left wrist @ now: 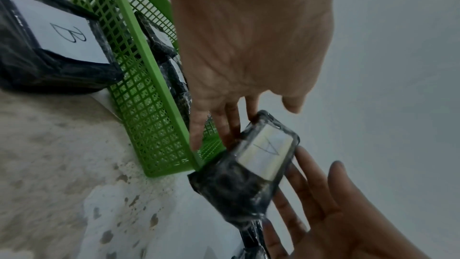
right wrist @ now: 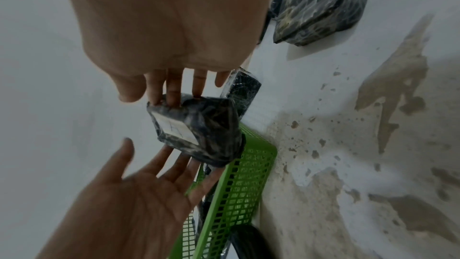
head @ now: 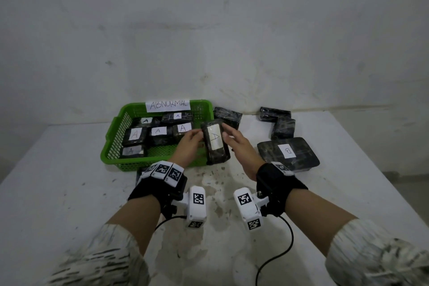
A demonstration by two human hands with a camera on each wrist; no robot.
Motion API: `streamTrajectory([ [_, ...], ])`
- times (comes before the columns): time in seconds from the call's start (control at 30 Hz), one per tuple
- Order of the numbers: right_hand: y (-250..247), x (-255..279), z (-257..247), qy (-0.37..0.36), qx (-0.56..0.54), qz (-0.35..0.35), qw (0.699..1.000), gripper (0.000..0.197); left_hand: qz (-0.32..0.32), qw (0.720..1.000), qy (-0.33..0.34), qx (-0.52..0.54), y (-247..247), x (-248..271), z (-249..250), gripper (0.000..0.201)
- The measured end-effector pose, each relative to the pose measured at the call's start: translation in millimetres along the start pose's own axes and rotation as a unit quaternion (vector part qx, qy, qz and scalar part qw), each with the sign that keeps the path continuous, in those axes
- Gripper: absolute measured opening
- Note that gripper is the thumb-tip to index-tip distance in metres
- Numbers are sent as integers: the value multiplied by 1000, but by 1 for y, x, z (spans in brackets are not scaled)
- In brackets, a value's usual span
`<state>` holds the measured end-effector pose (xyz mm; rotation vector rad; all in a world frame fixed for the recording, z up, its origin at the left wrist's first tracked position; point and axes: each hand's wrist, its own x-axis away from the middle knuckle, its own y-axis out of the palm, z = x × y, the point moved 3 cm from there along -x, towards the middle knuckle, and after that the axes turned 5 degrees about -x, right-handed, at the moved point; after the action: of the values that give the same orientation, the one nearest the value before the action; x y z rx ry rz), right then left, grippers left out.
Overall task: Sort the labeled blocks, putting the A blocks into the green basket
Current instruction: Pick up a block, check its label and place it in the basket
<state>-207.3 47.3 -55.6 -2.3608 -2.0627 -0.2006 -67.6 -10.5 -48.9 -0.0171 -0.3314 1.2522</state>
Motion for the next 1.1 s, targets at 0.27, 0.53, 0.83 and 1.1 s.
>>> streamTrajectory([
  [0.27,7,2,-1,-41,-2,15,999,5,-5,998,-20,67,0,4,2,52],
  [0.53,12,0,5,28,0,16,999,44,-54,997,-18,61,7,3,2,40],
  [0.83,5,1,4,-3,79,29,996,61,-55,998,-7,23,9,2,3,36],
  [1.1,8,4,1,-4,-17,-56,998,69,6,998,18,53,-1,-3,0,55],
])
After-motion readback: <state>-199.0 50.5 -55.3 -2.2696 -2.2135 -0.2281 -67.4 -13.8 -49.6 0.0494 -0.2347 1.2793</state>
